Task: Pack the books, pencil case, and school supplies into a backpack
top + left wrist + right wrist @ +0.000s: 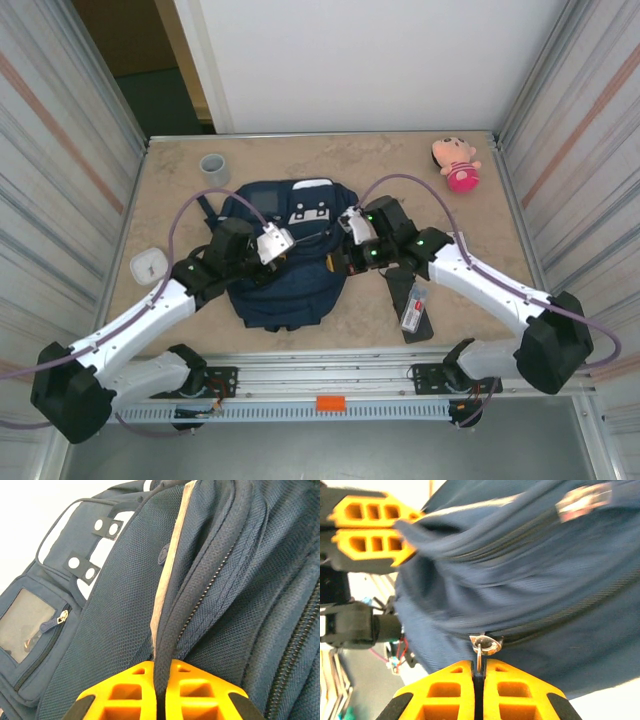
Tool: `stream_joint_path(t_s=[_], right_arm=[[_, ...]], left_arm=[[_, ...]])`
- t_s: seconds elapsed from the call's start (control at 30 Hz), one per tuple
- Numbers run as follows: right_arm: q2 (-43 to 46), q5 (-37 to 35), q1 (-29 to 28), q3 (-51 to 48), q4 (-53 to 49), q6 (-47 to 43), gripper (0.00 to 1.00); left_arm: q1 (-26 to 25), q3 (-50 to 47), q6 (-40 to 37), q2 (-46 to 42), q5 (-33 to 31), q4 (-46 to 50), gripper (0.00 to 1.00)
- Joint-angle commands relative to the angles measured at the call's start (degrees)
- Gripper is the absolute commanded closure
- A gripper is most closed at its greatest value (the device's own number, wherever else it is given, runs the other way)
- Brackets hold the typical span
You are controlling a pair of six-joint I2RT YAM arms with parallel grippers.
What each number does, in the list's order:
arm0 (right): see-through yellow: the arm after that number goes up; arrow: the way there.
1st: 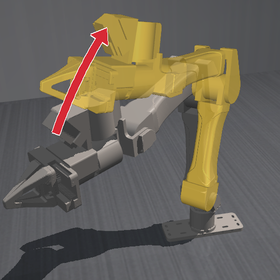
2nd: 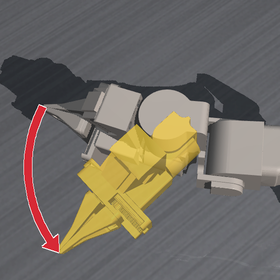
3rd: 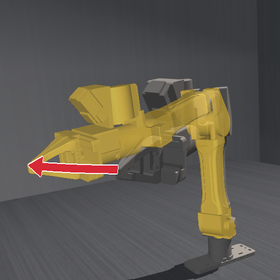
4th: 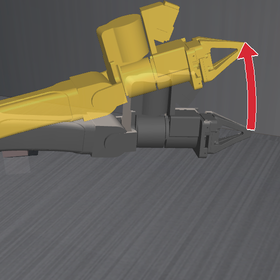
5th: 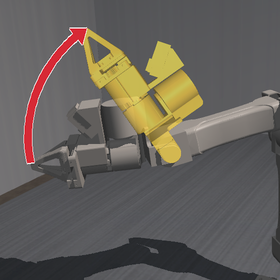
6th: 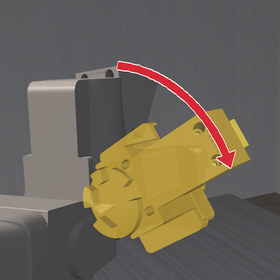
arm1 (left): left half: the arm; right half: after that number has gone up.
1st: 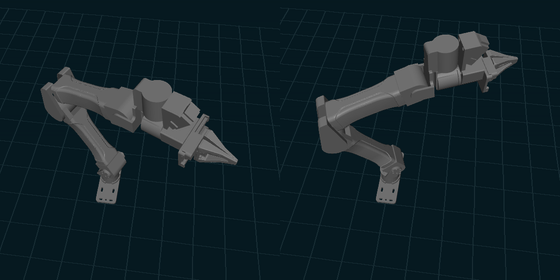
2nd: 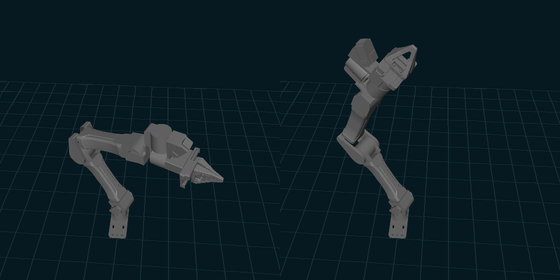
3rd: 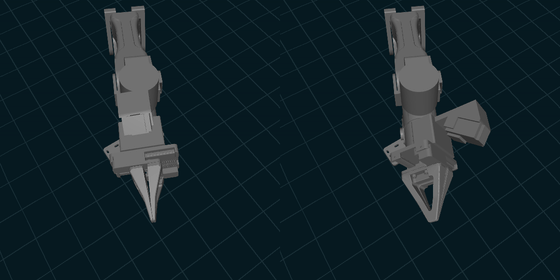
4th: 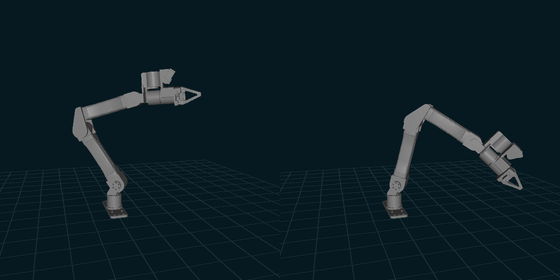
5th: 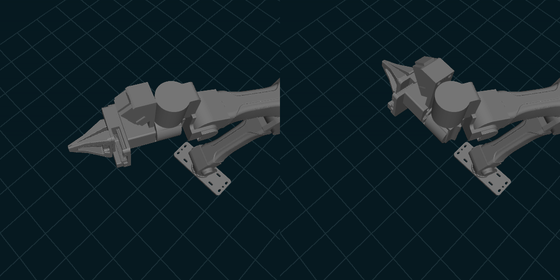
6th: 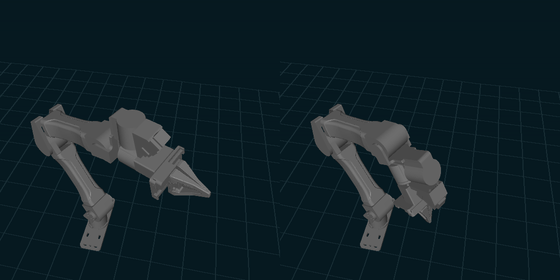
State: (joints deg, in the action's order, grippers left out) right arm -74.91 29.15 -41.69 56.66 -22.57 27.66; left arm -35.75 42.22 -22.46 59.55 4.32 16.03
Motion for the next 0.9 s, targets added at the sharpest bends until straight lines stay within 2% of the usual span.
stream_joint_path(t_s=[0.0, 0.1, 0.23, 0.37, 0.4, 0.5, 0.63, 0.87], right_arm=[[-2.27, 3.56, -4.07, 4.11, 0.16, 0.10, 1.00], [-3.30, 3.60, -5.54, 4.46, 0.25, 1.46, 1.00], [-2.42, 2.45, -3.25, 1.59, 1.39, 5.35, 1.00], [-0.70, -0.63, -0.70, -0.56, 1.02, 7.82, 0.88], [-0.38, -1.16, -0.33, -0.75, 1.00, 7.98, 0.88], [0.21, -1.05, -0.29, -0.68, 1.91, 8.32, 1.00], [-0.10, -0.95, -1.81, -0.43, 4.23, 9.39, 1.00], [-3.72, -1.89, -8.87, 3.40, 8.79, 11.52, 1.00]], left_arm=[[-0.06, 2.20, 6.02, 1.26, -5.96, -4.83, 1.00], [-0.91, 2.75, 6.04, 3.07, -6.45, -5.08, 1.00], [-1.08, 2.84, 5.89, 4.07, -6.16, -5.53, 1.00], [-1.26, 2.51, 6.91, 3.02, -5.35, -5.89, 1.00], [-1.26, 2.20, 7.38, 2.74, -5.02, -6.13, 1.00], [-1.32, 0.91, 8.39, 1.73, -4.12, -6.94, 1.00], [-1.61, -0.10, 10.29, 1.20, -3.78, -7.32, 1.00], [-3.64, 1.04, 14.49, 3.34, -5.55, -9.84, 1.00]])
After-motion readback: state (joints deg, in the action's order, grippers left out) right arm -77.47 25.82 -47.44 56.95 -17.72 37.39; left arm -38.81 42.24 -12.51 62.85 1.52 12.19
